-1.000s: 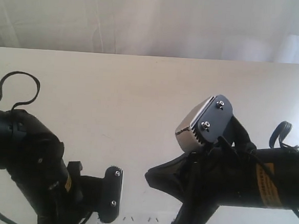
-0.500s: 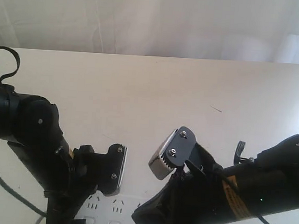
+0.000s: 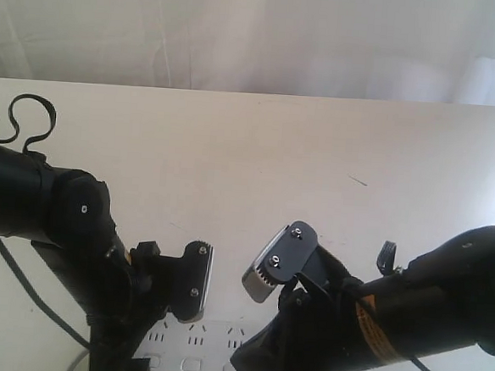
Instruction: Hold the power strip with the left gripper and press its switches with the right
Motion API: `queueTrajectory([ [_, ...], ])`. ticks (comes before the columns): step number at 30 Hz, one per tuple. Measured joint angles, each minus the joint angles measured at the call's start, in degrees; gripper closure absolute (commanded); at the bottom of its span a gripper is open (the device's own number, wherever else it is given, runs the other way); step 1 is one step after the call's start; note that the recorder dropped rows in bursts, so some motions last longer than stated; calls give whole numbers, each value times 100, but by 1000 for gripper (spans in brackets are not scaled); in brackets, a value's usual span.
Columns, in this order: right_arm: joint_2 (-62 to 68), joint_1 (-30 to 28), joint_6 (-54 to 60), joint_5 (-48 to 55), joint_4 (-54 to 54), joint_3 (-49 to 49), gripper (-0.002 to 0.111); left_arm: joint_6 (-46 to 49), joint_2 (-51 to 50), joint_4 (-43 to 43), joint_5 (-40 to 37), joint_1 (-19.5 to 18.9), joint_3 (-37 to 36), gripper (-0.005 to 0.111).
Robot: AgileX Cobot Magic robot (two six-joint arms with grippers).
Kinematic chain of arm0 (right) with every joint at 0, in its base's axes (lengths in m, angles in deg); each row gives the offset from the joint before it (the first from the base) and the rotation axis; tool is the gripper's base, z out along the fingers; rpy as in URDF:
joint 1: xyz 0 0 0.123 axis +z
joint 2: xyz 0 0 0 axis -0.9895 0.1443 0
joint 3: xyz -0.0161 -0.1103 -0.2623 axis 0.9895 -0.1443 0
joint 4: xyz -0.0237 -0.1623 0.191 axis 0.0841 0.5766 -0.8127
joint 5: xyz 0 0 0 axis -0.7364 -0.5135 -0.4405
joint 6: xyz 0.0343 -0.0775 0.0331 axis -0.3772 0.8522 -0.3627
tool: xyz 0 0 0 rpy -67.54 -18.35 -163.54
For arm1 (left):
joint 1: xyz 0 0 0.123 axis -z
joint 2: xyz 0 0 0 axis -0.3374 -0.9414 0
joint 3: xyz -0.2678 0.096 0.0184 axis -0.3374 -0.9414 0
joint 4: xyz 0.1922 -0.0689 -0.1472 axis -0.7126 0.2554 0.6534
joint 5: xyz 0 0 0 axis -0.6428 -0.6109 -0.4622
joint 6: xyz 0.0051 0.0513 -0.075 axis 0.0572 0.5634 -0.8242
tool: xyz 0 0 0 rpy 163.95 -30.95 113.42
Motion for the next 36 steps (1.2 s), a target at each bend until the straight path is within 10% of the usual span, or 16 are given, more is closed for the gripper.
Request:
queueTrajectory([
  [36, 1043, 22, 1597, 24, -1659, 47, 108, -26, -19, 62, 101, -13, 3, 107],
])
